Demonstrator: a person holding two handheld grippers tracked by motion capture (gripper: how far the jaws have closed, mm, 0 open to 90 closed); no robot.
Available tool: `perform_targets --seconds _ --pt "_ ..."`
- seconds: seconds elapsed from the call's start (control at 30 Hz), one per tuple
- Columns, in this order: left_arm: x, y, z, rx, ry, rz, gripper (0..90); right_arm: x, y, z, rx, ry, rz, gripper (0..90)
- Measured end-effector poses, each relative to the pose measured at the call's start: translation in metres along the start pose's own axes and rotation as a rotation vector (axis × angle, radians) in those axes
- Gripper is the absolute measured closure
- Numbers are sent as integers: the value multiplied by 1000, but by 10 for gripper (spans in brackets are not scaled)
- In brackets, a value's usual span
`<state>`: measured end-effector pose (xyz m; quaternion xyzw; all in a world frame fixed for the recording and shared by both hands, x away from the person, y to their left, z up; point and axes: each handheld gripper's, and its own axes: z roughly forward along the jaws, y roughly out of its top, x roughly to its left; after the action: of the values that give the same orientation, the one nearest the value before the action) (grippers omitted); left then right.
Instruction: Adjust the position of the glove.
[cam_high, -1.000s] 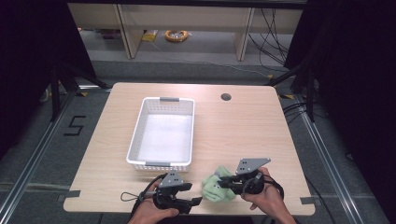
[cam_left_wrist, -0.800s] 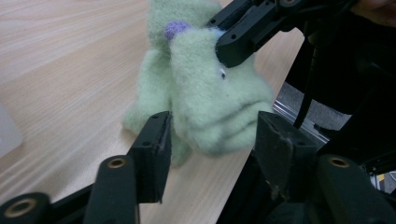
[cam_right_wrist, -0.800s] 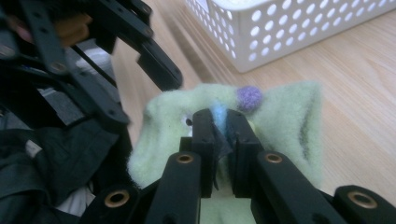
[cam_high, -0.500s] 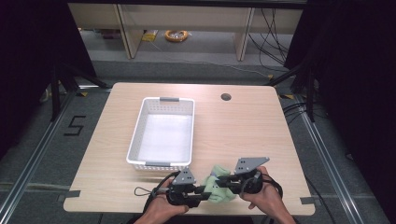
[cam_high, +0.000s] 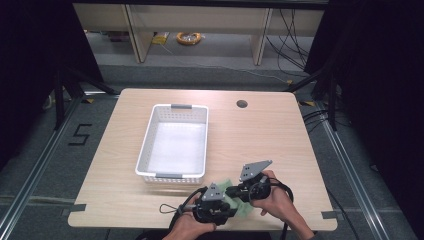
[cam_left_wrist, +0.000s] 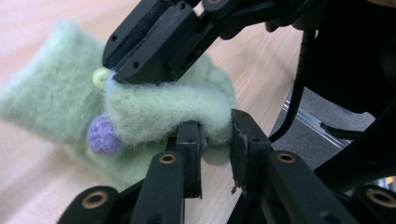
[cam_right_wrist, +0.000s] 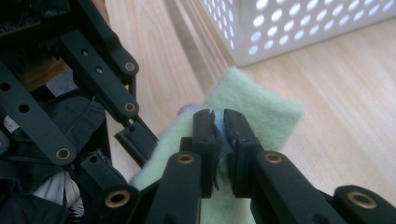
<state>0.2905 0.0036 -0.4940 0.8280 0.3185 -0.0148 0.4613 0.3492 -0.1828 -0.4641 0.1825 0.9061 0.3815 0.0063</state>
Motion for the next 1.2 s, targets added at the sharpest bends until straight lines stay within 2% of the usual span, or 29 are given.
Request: perform_targets --seconds 0.1,0.17,0.23,0.27,0.3,0.33,0.37,0.4,0.43,0.47,0.53,0.57,0.63,0.7,0.73,0.77,0.83,0.9,0.97,1.0,1.03,1.07,1.2 --pt "2 -3 4 14 -11 -16 701 -2 -3 4 12 5 9 825" --pt "2 -4 4 25 -10 -17 690 -2 -4 6 8 4 35 796" --pt "1 -4 4 28 -7 -25 651 0 -4 6 -2 -7 78 736" --pt "0 -4 4 23 -16 -35 634 -2 -4 4 -6 -17 59 711" --pt "0 -4 3 30 -15 -19 611 0 -4 3 -9 -26 77 667" --pt "-1 -4 2 27 -17 -29 579 0 -4 1 -19 -56 94 621" --pt "-1 -4 0 28 -15 -32 544 2 -5 -2 -23 -67 115 612" --pt "0 -1 -7 10 -7 -30 494 5 -8 -10 -38 -91 120 558" --pt "0 -1 -7 10 -7 -30 467 5 -8 -10 -38 -91 120 558" --pt "0 1 -12 -1 5 -36 442 8 -12 -20 -50 -133 147 538" --pt "6 5 -22 -29 24 -27 432 13 -17 -27 -63 -167 150 518" --pt "9 7 -26 -50 39 -34 432 13 -17 -27 -63 -167 150 518" --pt "17 11 -32 -71 77 -42 422 17 -22 -34 -61 -203 191 504" --pt "25 14 -35 -65 94 -50 419 22 -30 -38 -62 -220 222 505" --pt "32 15 -33 -62 112 -61 410 26 -37 -40 -56 -224 255 506" --pt "32 15 -33 -62 112 -61 411 26 -37 -40 -56 -224 255 506" --pt "40 16 -29 -43 136 -74 411 31 -45 -40 -54 -234 281 522" --pt "41 15 -27 -48 138 -87 411 32 -47 -40 -52 -238 286 530" --pt "45 16 -26 -27 137 -71 411 33 -50 -36 -49 -241 294 541" --pt "44 16 -25 -43 151 -89 410 33 -51 -32 -29 -231 310 544" --pt "47 16 -25 -24 137 -79 410 33 -51 -32 -29 -231 310 544" --pt "46 16 -24 -39 152 -92 411 34 -51 -27 -17 -231 327 547" --pt "46 16 -22 -40 155 -113 407 32 -53 -17 0 -244 301 574"
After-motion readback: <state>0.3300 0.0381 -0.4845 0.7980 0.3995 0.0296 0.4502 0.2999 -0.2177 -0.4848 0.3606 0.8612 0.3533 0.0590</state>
